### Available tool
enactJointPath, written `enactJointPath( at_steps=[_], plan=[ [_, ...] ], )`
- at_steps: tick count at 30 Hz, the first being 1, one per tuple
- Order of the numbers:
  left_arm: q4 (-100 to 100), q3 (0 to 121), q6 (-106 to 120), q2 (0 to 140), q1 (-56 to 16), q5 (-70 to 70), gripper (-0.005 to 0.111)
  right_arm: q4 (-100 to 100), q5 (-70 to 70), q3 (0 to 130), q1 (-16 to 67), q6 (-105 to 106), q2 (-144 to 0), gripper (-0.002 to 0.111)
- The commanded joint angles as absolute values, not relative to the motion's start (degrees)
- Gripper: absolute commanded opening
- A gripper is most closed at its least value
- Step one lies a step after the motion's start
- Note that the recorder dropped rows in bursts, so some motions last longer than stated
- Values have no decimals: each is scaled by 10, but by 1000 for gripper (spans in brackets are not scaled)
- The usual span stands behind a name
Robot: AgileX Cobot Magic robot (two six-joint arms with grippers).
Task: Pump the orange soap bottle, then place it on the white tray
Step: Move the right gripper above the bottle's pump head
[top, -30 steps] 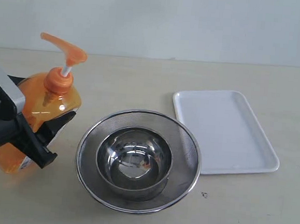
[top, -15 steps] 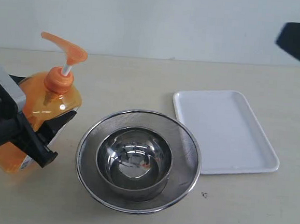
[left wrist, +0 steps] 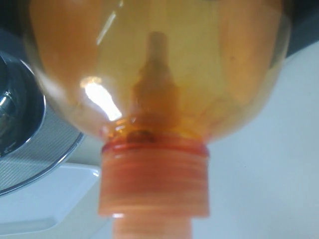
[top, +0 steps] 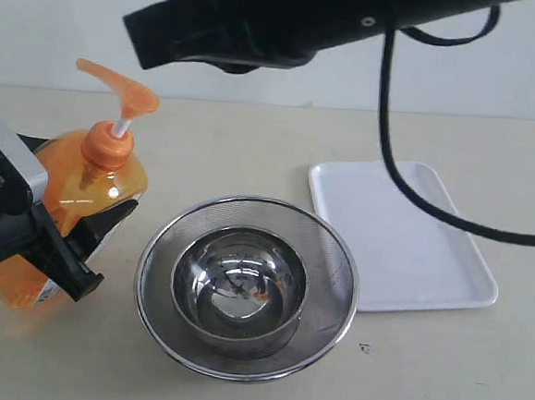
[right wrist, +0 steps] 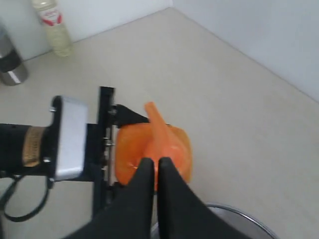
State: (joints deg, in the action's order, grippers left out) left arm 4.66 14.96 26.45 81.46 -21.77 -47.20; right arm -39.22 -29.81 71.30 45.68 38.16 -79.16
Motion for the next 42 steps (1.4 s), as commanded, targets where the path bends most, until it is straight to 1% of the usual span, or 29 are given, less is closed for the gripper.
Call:
enactJointPath(
  at_steps=[1, 7, 11, 15, 29, 35, 42],
  plan=[
    [54, 157, 268, 811, -220, -509, 5, -508, -364, 759, 459, 477, -840, 0],
    [54, 157, 268, 811, -220, -509, 5, -521, -388, 794, 469, 483, -887, 0],
    [54, 157, 268, 811, -220, -509, 5, -521, -364, 801, 486, 495, -905, 0],
    [54, 157, 268, 811, -220, -508, 5, -519, -349, 813, 485, 496, -931, 0],
    [54, 157, 268, 812, -220, -504, 5, -500, -206, 814, 485, 511, -961, 0],
    [54, 157, 268, 812, -220, -504, 5, -474, -203, 814, 485, 508, -961, 0],
    [54, 157, 268, 812, -220, -505, 5, -459, -231, 814, 448, 484, -966, 0]
  ],
)
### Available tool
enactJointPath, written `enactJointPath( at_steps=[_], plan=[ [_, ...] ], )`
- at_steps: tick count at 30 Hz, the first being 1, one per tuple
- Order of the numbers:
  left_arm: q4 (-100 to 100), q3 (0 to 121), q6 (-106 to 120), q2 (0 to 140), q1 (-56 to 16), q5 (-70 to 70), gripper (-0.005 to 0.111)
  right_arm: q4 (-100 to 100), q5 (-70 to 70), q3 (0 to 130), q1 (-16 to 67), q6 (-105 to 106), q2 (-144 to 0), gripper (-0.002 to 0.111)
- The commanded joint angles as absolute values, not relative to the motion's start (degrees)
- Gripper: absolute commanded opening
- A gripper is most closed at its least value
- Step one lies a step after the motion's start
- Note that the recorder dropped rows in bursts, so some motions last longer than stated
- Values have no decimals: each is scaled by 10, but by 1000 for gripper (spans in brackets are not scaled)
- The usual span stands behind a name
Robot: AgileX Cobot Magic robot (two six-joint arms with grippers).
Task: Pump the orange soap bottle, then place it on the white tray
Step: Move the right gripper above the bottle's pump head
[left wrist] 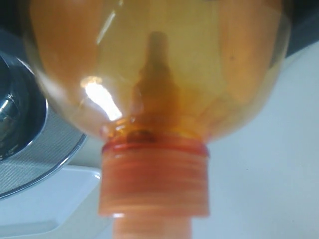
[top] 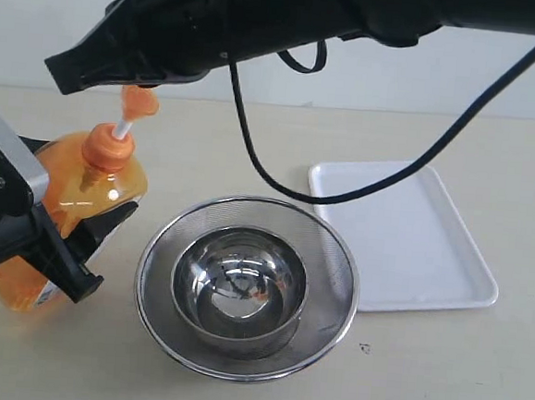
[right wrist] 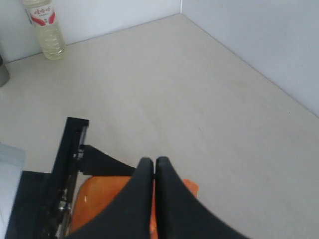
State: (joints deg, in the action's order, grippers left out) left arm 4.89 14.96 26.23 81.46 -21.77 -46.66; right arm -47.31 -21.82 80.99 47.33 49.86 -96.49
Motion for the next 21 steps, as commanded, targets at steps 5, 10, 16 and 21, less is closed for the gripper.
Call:
enactJointPath(
  at_steps=[5, 10, 16, 21],
  plan=[
    [54, 157, 268, 812, -220, -508, 5, -442, -258, 814, 433, 476, -966, 0],
    [54, 157, 268, 812, -220, -508, 5, -414, -300, 814, 433, 445, -966, 0],
    [54, 157, 268, 812, -220, -509, 5, -399, -314, 794, 433, 429, -965, 0],
    [54, 157, 267, 812, -220, -508, 5, -396, -310, 783, 433, 429, -960, 0]
  ],
)
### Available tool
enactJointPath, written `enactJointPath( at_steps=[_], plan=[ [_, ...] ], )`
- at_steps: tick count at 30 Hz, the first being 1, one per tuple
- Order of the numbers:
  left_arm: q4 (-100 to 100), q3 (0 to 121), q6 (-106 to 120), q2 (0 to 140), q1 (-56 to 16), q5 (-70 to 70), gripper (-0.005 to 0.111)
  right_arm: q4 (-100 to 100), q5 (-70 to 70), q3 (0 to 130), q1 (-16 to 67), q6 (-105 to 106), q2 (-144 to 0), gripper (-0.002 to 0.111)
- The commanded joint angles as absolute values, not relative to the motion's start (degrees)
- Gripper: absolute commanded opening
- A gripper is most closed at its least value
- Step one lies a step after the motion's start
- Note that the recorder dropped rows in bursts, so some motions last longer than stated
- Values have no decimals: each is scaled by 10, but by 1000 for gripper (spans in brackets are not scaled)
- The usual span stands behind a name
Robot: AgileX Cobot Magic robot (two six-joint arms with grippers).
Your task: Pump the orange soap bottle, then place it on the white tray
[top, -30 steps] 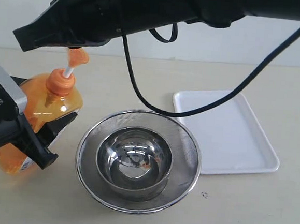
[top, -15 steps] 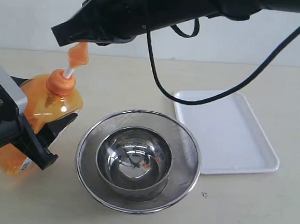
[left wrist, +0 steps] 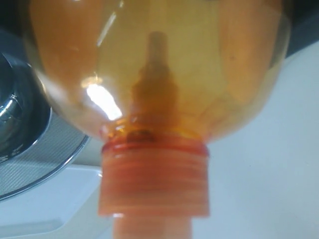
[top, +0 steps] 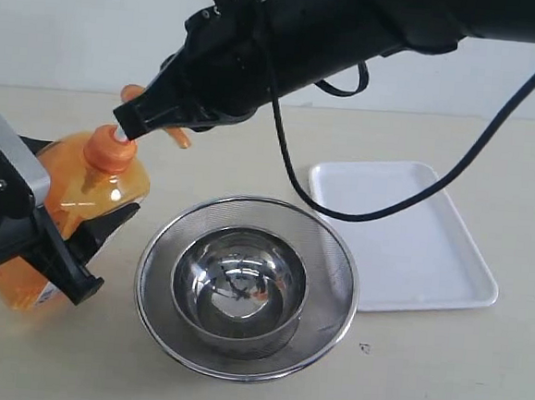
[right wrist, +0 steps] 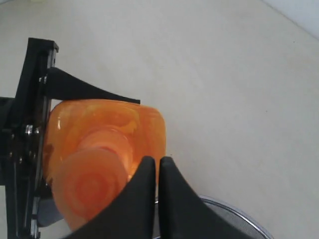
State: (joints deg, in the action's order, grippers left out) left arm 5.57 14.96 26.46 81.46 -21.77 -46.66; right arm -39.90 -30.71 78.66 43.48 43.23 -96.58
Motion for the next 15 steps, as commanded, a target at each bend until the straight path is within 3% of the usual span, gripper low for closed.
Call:
enactJointPath(
  at_steps=[1, 15],
  plan=[
    [54, 157, 267, 812, -220, -508, 5, -396, -306, 783, 433, 429, -951, 0],
    [67, 157, 284, 826, -220, -516, 5, -253, -302, 779, 433, 256, -823, 0]
  ],
)
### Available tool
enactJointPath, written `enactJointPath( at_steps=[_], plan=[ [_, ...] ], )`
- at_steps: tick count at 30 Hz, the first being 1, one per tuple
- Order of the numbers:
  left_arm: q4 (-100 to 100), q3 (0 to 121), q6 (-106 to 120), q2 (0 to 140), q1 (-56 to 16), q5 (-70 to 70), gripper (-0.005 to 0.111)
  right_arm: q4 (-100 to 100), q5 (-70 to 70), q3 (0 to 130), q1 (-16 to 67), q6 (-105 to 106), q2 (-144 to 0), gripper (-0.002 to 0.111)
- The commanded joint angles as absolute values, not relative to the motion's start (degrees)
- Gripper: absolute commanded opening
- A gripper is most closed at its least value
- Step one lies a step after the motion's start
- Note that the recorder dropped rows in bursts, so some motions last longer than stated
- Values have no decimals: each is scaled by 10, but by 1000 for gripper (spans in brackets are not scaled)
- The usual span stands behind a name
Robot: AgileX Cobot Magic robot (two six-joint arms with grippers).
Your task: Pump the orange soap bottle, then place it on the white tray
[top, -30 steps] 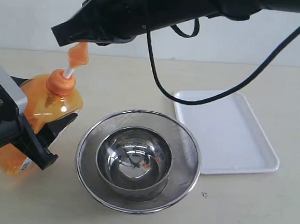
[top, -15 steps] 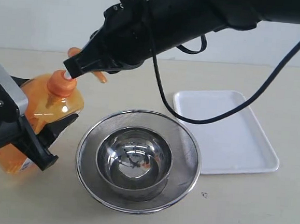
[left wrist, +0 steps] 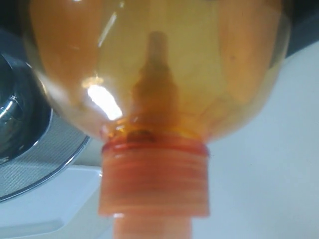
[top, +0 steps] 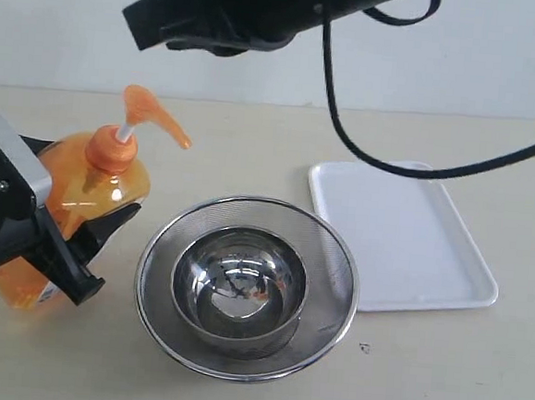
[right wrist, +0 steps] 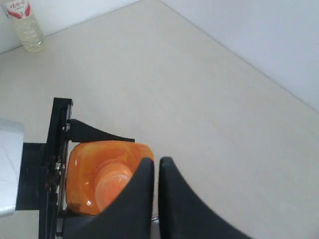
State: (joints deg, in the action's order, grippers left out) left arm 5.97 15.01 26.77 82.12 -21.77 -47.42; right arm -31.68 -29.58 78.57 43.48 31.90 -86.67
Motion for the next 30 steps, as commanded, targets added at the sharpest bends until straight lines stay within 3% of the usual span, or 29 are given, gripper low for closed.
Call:
enactJointPath(
  at_steps=[1, 9, 30],
  plan=[
    [67, 157, 289, 827, -220, -516, 5, -249, -302, 776, 433, 248, -810, 0],
    [101, 157, 296, 827, -220, -512, 5, -271, -303, 726, 475, 263, -755, 0],
    [114, 157, 277, 827, -220, -497, 5, -315, -251, 686, 486, 285, -858, 0]
  ],
)
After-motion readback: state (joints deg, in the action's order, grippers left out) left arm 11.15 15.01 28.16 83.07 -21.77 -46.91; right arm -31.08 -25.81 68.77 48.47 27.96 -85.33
